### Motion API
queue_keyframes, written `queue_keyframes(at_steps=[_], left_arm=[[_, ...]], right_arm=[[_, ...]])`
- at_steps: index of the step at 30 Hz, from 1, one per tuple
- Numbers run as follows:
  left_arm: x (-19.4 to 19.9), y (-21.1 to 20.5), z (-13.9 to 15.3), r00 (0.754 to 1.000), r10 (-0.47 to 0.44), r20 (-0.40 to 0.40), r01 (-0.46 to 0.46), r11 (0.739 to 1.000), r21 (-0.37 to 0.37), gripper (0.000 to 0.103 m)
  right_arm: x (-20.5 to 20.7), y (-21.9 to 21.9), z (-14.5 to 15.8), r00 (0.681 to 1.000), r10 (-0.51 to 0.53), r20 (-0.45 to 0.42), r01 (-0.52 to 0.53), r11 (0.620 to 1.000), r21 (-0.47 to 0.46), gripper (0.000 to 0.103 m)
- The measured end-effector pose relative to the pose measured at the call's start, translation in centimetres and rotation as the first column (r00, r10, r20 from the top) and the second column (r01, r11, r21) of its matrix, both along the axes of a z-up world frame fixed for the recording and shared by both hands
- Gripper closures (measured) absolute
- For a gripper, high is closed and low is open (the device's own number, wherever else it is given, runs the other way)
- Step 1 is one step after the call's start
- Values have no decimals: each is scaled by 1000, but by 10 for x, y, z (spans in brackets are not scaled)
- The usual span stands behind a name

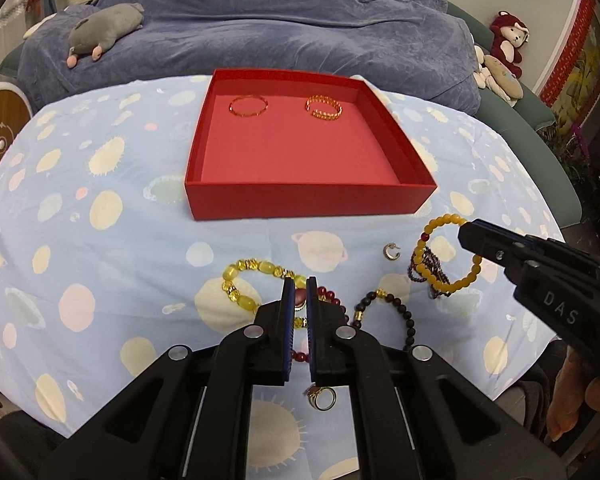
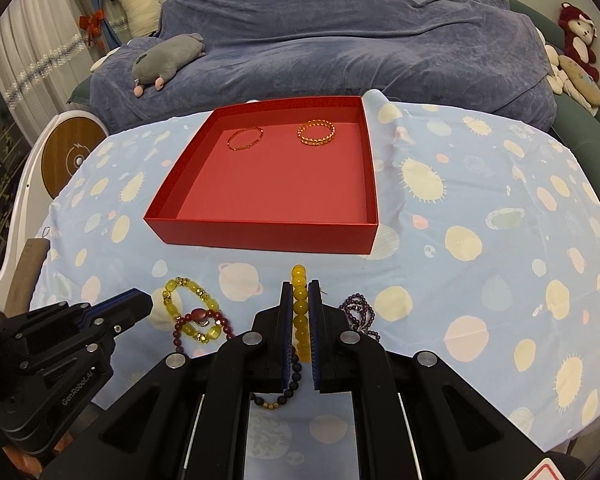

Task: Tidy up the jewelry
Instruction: 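Lift both bead bracelets into the red box and open both tools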

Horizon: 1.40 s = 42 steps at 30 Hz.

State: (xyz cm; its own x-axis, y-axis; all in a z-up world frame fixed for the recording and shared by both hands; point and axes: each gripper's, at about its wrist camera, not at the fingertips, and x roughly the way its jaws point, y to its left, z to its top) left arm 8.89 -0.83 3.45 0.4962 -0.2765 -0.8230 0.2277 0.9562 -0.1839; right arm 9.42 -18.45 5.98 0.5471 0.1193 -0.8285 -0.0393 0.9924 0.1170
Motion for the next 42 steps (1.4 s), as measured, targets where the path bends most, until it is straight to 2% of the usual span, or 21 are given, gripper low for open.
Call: queue_keyframes(at_steps=[2, 8, 13, 16, 20, 27, 33, 38, 42], left_arm=[[0, -2, -14, 1000, 4, -21, -4, 1000, 13, 87], [0, -6, -43, 997, 7, -71, -6, 1000, 18, 75], [3, -4, -52, 996, 13, -87, -12, 1000, 18, 76], [3, -3, -52, 997, 7, -82, -5, 1000, 21, 93], [2, -2, -49, 997, 3, -73, -2, 1000, 14, 95], [0, 0, -23, 999, -2, -45, 1, 1000, -24, 96], [6, -6, 19, 999, -40, -4, 40, 997, -63, 96], [25, -11, 55, 996, -83, 44, 87, 992, -86, 96], [55, -14, 80, 990, -108, 92, 116, 989, -93, 96]], right_arm=[[0, -1, -4, 1000, -2, -9, 2, 1000, 2, 96], [1, 2, -12, 1000, -2, -27, 3, 1000, 9, 96], [3, 4, -17, 999, 2, -38, -1, 1000, 14, 96], [3, 4, -19, 999, 1, -42, 0, 1000, 17, 96], [2, 5, -19, 999, 2, -40, -2, 1000, 17, 96], [-1, 5, -10, 1000, 9, -24, -8, 1000, 26, 96], [4, 4, 12, 1000, 29, 7, -29, 999, 39, 96], [21, 2, 34, 998, 63, 31, -65, 997, 45, 96], [50, -1, 50, 994, 92, 56, -94, 995, 41, 96]])
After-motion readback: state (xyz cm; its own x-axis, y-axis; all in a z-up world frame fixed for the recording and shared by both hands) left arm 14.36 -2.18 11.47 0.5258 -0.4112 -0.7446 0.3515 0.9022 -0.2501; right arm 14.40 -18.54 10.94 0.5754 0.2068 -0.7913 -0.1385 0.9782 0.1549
